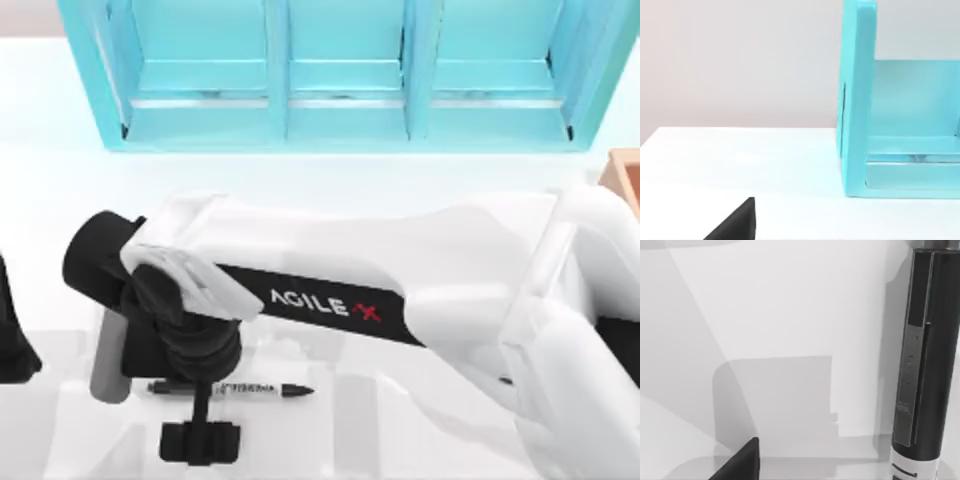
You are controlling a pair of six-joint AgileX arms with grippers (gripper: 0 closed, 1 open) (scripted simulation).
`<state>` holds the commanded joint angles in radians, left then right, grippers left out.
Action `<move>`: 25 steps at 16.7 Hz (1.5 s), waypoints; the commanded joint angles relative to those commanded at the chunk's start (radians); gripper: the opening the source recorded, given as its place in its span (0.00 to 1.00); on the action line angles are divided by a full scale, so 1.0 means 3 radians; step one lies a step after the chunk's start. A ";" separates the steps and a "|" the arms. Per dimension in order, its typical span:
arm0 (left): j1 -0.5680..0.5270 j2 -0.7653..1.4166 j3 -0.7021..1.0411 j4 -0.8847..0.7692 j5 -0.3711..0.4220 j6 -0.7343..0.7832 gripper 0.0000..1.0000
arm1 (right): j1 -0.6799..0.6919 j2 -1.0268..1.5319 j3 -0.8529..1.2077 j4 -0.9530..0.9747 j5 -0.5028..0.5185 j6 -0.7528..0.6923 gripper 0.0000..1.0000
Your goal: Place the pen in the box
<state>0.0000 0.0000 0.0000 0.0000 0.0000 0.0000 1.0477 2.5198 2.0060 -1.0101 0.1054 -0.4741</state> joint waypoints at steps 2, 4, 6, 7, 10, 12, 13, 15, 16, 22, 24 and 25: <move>0.0000 0.0000 0.0000 0.0000 0.0000 0.0000 1.00 | 0.0000 0.0000 0.0000 0.0000 0.0000 0.0000 0.85; 0.0000 0.0000 0.0000 0.0000 0.0000 0.0000 1.00 | 0.0000 0.0000 0.0000 0.0000 0.0000 0.0000 0.70; 0.0000 0.0000 0.0000 0.0000 0.0000 0.0000 1.00 | 0.0000 0.0000 0.0000 0.0000 0.0000 0.0000 0.55; 0.0000 0.0000 0.0000 0.0000 0.0000 0.0000 1.00 | 0.0000 0.0000 0.0000 0.0000 0.0000 0.0000 0.47; 0.0000 0.0000 0.0000 0.0000 0.0000 0.0000 1.00 | 0.0000 0.0000 0.0000 0.0000 0.0000 0.0000 0.25; 0.0000 0.0000 0.0000 0.0000 0.0000 0.0000 1.00 | 0.0000 0.0000 0.0000 0.0000 0.0000 0.0000 0.10; 0.0000 0.0000 0.0000 0.0000 0.0000 0.0000 1.00 | 0.0000 0.0000 0.0000 0.0000 0.0000 0.0000 0.02; 0.0000 0.0000 0.0000 0.0000 0.0000 0.0000 1.00 | 0.0000 0.0000 0.0000 0.0000 0.0000 0.0000 0.00; 0.0000 0.0000 0.0000 0.0000 0.0000 0.0000 1.00 | 0.0000 0.0000 0.0000 0.0000 0.0000 0.0000 0.00; 0.0000 0.0000 0.0000 0.0000 0.0000 0.0000 1.00 | 0.0046 -0.0233 -0.0026 -0.0139 -0.0184 0.0131 0.00; 0.0000 0.0000 0.0000 0.0000 0.0000 0.0000 1.00 | 0.0049 -0.0228 0.0029 -0.0194 -0.0183 0.0130 0.00; 0.0000 0.0000 0.0000 0.0000 0.0000 0.0000 1.00 | 0.0050 -0.0224 0.0108 -0.0273 -0.0182 0.0130 0.00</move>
<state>0.0000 0.0000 0.0000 0.0000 0.0000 0.0000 1.0625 2.4525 2.0383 -1.0919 0.0510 -0.4350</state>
